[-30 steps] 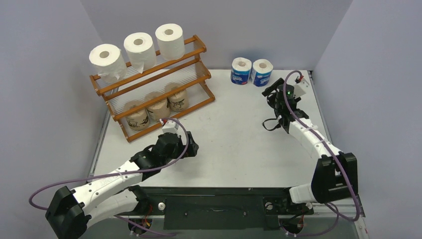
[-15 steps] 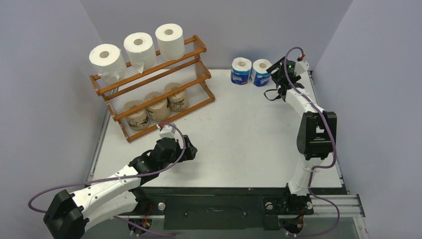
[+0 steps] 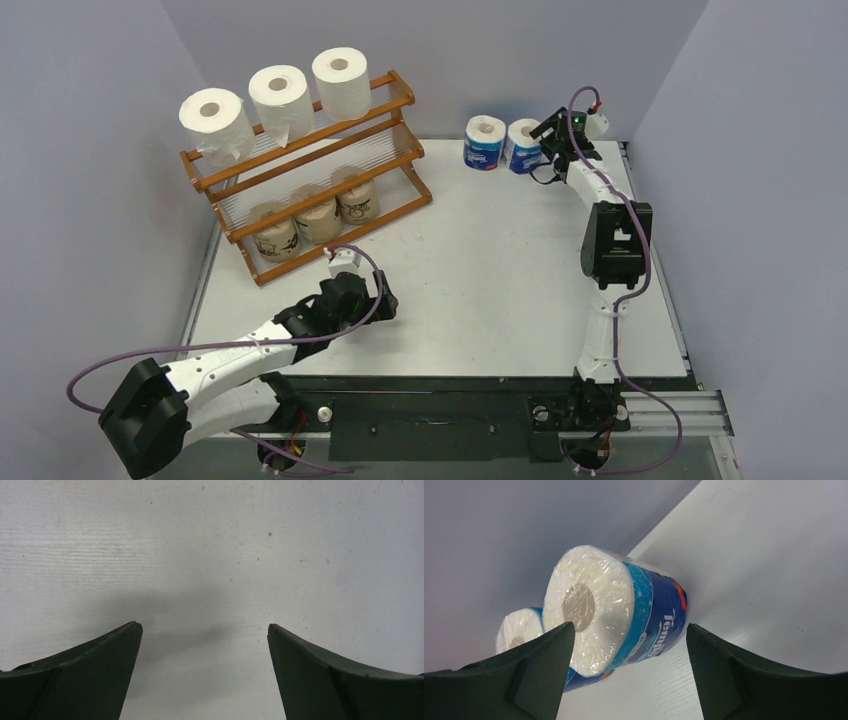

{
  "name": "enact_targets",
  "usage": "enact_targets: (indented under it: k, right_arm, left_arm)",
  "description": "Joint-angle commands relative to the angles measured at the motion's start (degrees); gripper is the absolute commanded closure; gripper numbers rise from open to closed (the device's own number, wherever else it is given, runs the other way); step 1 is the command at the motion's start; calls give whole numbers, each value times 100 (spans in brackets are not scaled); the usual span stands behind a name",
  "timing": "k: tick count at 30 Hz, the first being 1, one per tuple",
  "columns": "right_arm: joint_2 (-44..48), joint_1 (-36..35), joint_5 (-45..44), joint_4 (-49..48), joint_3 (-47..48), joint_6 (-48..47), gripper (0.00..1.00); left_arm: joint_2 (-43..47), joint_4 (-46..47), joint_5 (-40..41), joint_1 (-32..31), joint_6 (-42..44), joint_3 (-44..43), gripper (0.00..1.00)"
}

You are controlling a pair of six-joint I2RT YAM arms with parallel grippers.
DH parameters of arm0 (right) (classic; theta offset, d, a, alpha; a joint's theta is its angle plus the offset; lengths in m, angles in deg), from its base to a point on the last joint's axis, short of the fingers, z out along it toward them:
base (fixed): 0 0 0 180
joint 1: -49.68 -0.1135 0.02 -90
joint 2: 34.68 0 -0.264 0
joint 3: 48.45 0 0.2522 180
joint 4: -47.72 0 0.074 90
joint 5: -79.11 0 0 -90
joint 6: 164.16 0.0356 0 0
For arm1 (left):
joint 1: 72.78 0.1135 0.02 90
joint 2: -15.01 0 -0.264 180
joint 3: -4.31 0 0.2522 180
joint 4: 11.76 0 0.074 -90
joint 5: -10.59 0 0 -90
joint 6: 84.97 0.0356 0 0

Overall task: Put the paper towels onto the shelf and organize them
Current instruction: Move the paper towel to the center of the board.

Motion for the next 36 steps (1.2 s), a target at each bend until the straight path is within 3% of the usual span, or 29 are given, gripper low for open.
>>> enact_targets:
  k: [1,8,15,28,36]
  right_arm:
    - [-82,-9,135,-216,384,93,22]
    - [-427,-72,185,19,799,60,23]
    - [-569,-76,214,145,844,41,31]
    - [-770,-82,358,377,894,-43,38]
    - [-232,-194,523,1,-16,-211,42]
  left_arm:
    - [-248,466,-4,5,166,-360,4]
    - [-391,414,159,20,125,-440,4]
    - [-422,500,32,28,96,-384,4]
    - [-516,575,-101,28,72,-365,4]
    - [-500,653,-134,31,148,-373,4]
